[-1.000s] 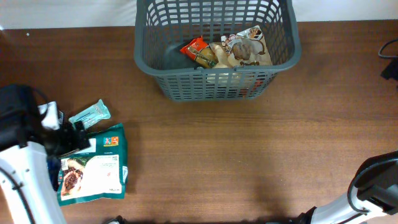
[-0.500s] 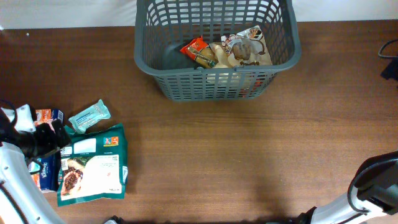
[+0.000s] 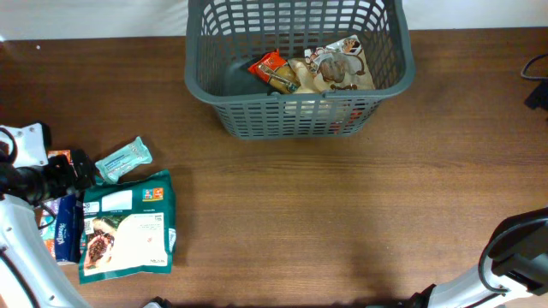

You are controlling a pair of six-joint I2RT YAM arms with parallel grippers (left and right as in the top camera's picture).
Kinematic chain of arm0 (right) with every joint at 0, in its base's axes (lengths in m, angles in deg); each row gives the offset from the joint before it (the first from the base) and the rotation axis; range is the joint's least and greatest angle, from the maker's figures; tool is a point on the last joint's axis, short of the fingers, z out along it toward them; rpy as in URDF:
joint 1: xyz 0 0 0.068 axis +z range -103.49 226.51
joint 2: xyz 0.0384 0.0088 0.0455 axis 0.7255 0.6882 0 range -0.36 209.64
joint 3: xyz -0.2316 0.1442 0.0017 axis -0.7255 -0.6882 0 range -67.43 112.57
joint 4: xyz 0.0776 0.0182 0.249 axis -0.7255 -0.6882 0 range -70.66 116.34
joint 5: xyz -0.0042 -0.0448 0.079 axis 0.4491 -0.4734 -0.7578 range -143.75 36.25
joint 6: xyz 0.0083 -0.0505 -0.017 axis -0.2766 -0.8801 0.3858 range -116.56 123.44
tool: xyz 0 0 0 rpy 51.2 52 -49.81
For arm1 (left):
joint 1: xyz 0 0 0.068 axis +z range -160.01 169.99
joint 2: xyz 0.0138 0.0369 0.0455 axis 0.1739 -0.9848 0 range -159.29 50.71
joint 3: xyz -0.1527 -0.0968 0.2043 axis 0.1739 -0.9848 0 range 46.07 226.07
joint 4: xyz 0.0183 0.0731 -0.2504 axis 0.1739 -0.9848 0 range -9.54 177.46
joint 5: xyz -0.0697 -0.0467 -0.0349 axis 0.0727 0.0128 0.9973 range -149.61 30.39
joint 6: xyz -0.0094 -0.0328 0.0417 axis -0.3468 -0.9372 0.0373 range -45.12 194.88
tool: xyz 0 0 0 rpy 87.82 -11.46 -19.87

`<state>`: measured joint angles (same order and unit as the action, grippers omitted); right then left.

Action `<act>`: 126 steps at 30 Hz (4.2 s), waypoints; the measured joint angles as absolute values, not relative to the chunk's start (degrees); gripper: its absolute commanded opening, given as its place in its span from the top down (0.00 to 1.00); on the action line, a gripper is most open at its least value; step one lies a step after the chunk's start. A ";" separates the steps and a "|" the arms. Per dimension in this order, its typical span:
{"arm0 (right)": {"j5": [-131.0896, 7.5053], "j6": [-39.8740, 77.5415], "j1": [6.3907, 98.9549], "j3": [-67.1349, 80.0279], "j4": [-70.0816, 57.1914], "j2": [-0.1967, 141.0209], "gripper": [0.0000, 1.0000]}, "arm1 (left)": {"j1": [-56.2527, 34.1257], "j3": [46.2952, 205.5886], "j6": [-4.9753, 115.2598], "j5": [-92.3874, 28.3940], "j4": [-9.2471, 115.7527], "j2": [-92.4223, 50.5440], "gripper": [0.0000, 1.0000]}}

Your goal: Pack container

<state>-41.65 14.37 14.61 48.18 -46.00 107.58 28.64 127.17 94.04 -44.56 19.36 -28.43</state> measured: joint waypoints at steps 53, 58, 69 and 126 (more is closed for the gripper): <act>-41.65 14.37 14.61 48.18 -45.97 107.58 0.01 | 32.18 115.73 91.72 -50.58 19.87 -39.31 0.01; -41.65 14.37 14.61 48.18 -45.97 107.58 0.01 | 32.18 115.67 93.21 -48.00 21.20 -41.10 0.01; -41.65 14.37 14.61 48.18 -46.00 107.58 0.01 | 32.18 115.58 99.11 -42.82 20.92 -47.29 0.01; -41.65 14.37 14.61 48.18 -46.00 107.58 0.01 | 32.33 115.58 97.58 -40.59 26.27 -47.33 0.01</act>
<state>-41.65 14.37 14.61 48.18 -46.00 107.58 32.33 115.58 97.58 -40.59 26.27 -47.33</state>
